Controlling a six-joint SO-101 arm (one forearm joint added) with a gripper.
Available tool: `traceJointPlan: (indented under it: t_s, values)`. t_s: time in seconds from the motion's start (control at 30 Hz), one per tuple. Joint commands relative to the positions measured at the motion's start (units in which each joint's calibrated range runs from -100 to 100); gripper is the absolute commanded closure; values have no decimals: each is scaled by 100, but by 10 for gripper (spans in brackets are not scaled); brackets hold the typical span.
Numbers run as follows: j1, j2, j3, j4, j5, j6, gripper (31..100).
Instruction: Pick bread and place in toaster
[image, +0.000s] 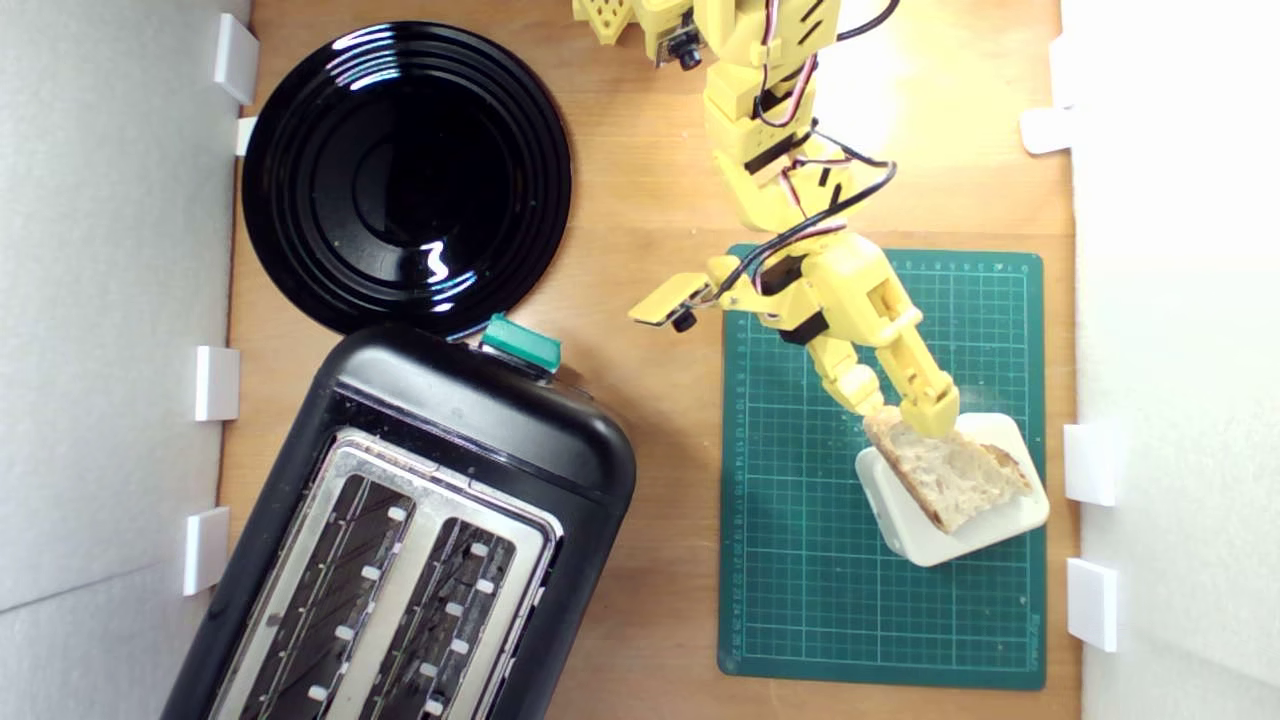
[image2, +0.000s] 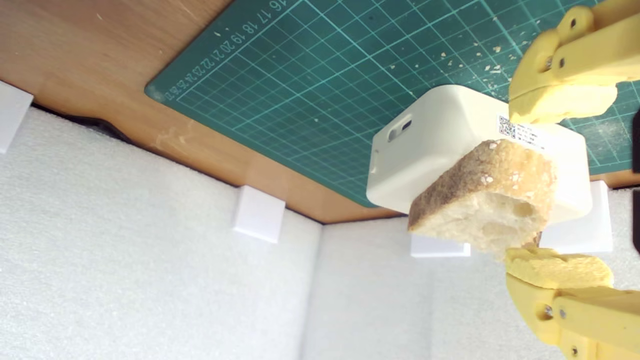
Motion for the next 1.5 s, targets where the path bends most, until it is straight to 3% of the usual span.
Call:
traceJointPlan:
  t_s: [0.0, 0.83, 0.97, 1.23, 1.47]
  values:
    - [-74, 119, -390, -64, -153, -3, 445]
    - [-82, 319, -772, -64, -136, 13, 449]
    - [-66, 319, -772, -64, -136, 28, 511]
    - [-66, 310, -772, -64, -136, 34, 528]
    - [-25, 285, -763, -64, -136, 39, 631]
